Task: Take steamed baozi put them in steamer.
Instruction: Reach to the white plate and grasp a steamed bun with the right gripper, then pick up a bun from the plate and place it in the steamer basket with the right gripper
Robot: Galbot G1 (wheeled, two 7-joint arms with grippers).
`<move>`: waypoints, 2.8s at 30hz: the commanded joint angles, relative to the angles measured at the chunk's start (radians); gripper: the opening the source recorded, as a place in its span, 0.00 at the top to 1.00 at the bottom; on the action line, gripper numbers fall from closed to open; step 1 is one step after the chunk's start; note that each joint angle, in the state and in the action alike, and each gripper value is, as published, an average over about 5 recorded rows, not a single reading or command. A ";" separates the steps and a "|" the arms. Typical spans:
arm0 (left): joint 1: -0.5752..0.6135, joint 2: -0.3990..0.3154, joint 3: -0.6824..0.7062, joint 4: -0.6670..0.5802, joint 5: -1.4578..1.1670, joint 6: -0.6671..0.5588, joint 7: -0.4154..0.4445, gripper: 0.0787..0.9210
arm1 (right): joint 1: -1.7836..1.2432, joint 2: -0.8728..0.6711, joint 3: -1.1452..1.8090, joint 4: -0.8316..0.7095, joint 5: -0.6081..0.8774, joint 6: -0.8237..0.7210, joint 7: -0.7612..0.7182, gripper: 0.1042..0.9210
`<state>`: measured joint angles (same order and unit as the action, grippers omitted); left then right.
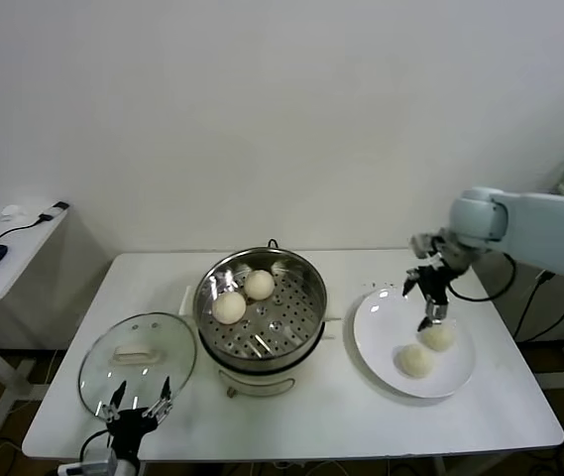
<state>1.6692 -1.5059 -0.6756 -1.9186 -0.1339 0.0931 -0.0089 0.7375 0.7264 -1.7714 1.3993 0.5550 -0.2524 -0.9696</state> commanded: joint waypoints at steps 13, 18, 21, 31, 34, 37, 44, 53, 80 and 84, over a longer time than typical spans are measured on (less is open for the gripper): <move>0.006 -0.002 0.003 0.006 0.005 -0.004 0.000 0.12 | -0.367 -0.055 0.230 -0.038 -0.172 -0.119 0.143 0.12; 0.008 -0.002 0.006 0.006 0.009 -0.007 0.000 0.12 | -0.396 -0.052 0.260 -0.039 -0.179 -0.144 0.166 0.12; 0.008 -0.001 0.007 0.006 0.011 -0.008 0.000 0.12 | -0.402 -0.053 0.264 -0.034 -0.179 -0.152 0.167 0.12; 0.009 0.000 0.008 0.005 0.010 -0.007 0.000 0.12 | -0.402 -0.047 0.282 -0.043 -0.184 -0.151 0.165 0.18; 0.008 -0.001 0.008 0.004 0.011 -0.006 0.000 0.12 | -0.396 -0.048 0.286 -0.039 -0.181 -0.147 0.155 0.24; 0.008 -0.001 0.008 0.005 0.011 -0.005 0.000 0.12 | -0.377 -0.050 0.277 -0.032 -0.181 -0.137 0.140 0.27; 0.008 -0.004 0.008 -0.001 0.012 0.002 -0.001 0.12 | -0.190 -0.030 0.198 -0.037 -0.177 -0.054 0.055 0.29; 0.009 -0.004 0.011 -0.010 0.013 0.009 -0.001 0.12 | 0.271 0.177 0.067 -0.087 -0.044 0.176 -0.114 0.30; 0.030 0.010 -0.011 -0.040 0.011 0.023 -0.002 0.12 | -0.015 0.660 0.235 0.106 -0.479 0.627 -0.056 0.30; 0.035 0.008 -0.014 -0.041 0.008 0.019 -0.004 0.12 | -0.071 0.662 0.225 0.079 -0.526 0.603 -0.021 0.30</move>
<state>1.7023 -1.4988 -0.6884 -1.9581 -0.1250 0.1123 -0.0127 0.8054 1.3103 -1.5456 1.4979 0.1884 0.3039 -1.0392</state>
